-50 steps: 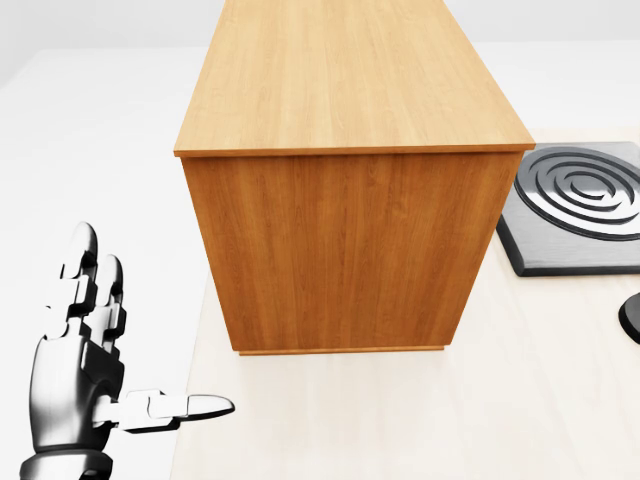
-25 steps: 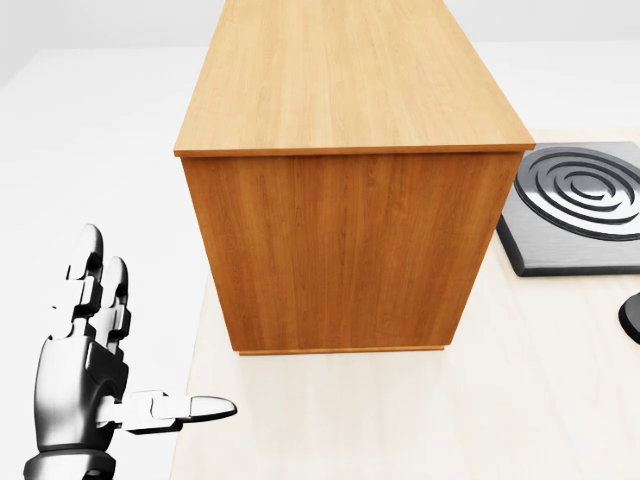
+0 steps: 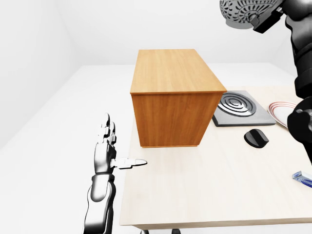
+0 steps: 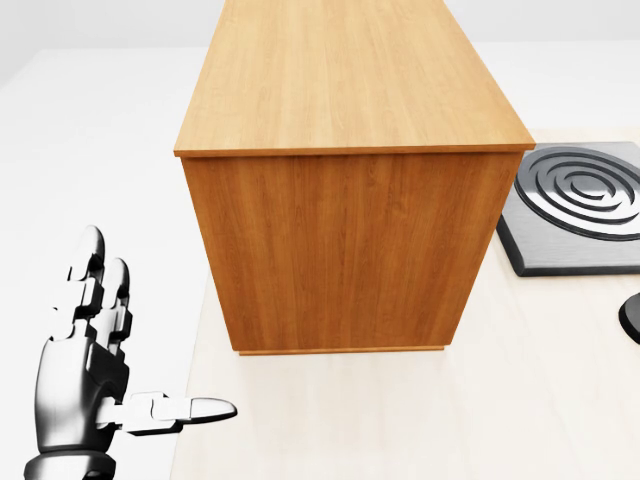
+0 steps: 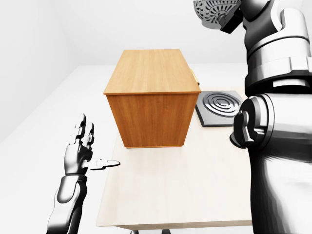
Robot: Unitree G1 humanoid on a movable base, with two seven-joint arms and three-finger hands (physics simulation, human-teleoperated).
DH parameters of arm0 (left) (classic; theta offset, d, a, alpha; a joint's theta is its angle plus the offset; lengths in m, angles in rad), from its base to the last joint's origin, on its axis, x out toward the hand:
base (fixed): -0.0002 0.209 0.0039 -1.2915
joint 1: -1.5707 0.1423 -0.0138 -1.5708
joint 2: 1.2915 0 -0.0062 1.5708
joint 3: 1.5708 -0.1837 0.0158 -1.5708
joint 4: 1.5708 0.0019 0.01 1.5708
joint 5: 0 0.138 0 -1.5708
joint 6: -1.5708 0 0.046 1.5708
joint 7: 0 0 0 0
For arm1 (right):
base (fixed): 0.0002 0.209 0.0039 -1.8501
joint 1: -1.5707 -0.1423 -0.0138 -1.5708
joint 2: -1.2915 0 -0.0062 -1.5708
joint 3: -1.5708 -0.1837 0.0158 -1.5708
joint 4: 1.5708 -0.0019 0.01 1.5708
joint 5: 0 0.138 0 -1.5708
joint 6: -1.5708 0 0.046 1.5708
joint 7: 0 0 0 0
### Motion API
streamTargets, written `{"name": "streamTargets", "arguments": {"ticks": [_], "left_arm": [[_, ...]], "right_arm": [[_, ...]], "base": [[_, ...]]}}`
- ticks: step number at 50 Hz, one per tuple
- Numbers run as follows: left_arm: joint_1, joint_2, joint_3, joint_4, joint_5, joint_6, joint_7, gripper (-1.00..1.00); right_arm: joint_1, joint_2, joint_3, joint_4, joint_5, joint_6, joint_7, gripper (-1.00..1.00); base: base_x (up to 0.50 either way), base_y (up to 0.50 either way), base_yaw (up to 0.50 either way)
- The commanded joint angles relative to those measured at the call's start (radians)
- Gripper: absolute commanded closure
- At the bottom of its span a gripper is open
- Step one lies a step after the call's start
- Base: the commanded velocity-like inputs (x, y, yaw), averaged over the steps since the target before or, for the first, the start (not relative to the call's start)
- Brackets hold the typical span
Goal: Put the bowl on the top of the cabinet.
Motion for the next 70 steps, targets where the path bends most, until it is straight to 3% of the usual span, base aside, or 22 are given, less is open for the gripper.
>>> {"name": "streamTargets", "arguments": {"ticks": [1,27,70], "left_arm": [[0.002,0.0,0.0,0.006,-0.001,0.0,-0.004,-1.0],[-0.009,0.002,0.011,0.012,-0.015,0.0,-0.009,-1.0],[0.001,0.002,0.0,0.003,-0.011,0.0,-0.022,-1.0]], "right_arm": [[-0.053,0.098,-0.006,-0.001,-0.002,0.0,-0.029,1.0],[-0.049,0.302,0.036,-0.006,-0.007,0.0,-0.084,1.0],[0.106,0.395,0.074,-0.01,-0.03,0.0,-0.139,1.0]], "base": [[0.0,0.0,0.0],[0.0,0.0,0.0],[0.0,0.0,0.0]]}}
